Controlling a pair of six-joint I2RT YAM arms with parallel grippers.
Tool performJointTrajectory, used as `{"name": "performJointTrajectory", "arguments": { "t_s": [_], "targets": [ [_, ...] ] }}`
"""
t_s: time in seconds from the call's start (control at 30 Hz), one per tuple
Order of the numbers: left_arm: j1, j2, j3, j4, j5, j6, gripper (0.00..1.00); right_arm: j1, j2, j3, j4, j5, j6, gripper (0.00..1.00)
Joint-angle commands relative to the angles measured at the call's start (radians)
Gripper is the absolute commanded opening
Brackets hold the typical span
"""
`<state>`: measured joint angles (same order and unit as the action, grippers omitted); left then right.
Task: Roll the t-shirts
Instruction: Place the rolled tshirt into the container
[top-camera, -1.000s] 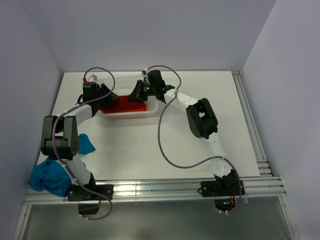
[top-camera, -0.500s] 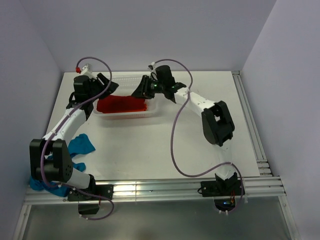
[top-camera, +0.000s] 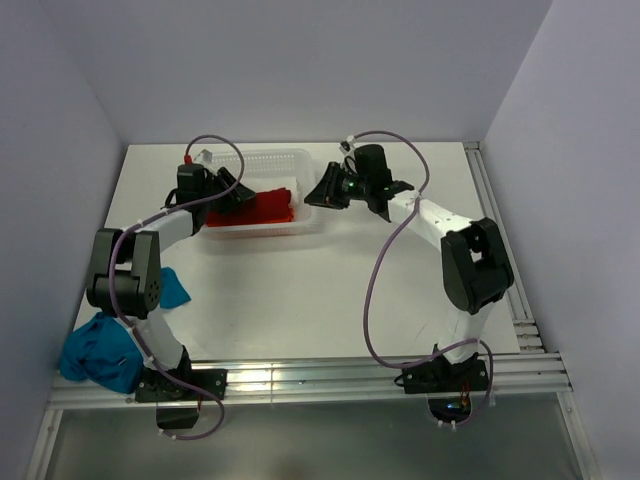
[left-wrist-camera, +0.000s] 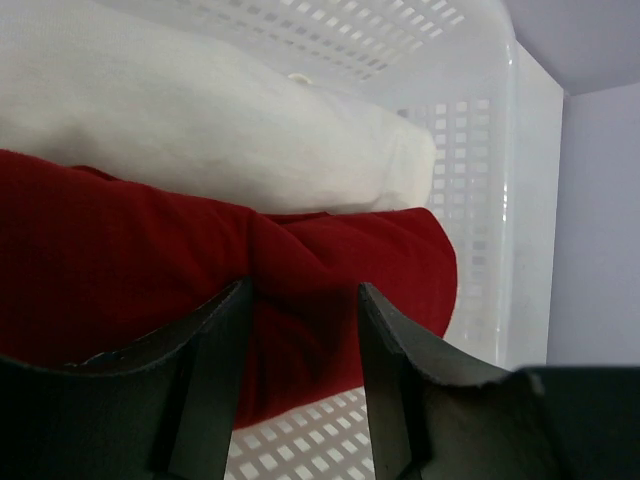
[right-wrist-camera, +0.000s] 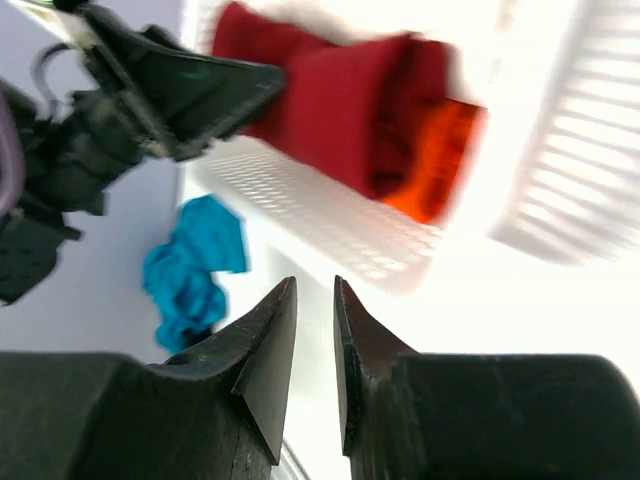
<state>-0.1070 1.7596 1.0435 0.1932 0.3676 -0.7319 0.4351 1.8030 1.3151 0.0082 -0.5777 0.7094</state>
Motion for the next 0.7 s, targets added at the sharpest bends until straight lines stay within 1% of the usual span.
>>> {"name": "performJointTrajectory", "arguments": {
  "t_s": [0.0,0.03,0.1,0.13,0.17,0.3,0.33,0.4,0.43,0.47,0.57,0.67],
  "targets": [
    [-0.022,0.041,0.053,0.045,0.044,-0.02,0.51,-0.021,-0.08,-0.019,-0.051,0.091,-0.077,0.29],
    [-0.026,0.04,0.058,0.048,0.041,-0.018,0.51,-0.024,-0.082,-0.034,-0.074,0.136,-0.08,0.3],
    [-0.039,0.008,0.073,0.031,0.013,-0.014,0.52,-0.03,-0.08,-0.053,-0.085,0.171,-0.079,0.31],
    [-0.042,-0.008,0.081,0.017,0.001,0.0,0.53,-0.035,-0.083,-0.074,-0.088,0.208,-0.074,0.32],
    [-0.045,-0.021,0.092,-0.001,-0.012,0.009,0.54,-0.035,-0.086,-0.082,-0.091,0.225,-0.076,0.35],
    [-0.046,-0.101,0.154,-0.141,-0.061,0.048,0.59,-0.033,-0.079,-0.115,-0.091,0.275,-0.08,0.38],
    [-0.046,-0.117,0.158,-0.153,-0.074,0.054,0.65,-0.032,-0.073,-0.12,-0.09,0.28,-0.08,0.38],
    [-0.046,-0.168,0.145,-0.176,-0.094,0.049,0.73,-0.027,-0.065,-0.132,-0.09,0.294,-0.076,0.39],
    [-0.046,-0.19,0.136,-0.184,-0.108,0.042,0.83,-0.026,-0.064,-0.139,-0.082,0.295,-0.074,0.39],
    [-0.046,-0.213,0.124,-0.184,-0.122,0.042,0.9,-0.021,-0.064,-0.146,-0.077,0.295,-0.073,0.4],
    [-0.048,-0.302,0.078,-0.19,-0.156,0.04,0.91,-0.013,-0.071,-0.177,-0.056,0.302,-0.067,0.4],
    [-0.048,-0.415,0.018,-0.235,-0.188,0.039,0.93,0.025,-0.085,-0.209,-0.033,0.335,-0.064,0.4]
  ]
}}
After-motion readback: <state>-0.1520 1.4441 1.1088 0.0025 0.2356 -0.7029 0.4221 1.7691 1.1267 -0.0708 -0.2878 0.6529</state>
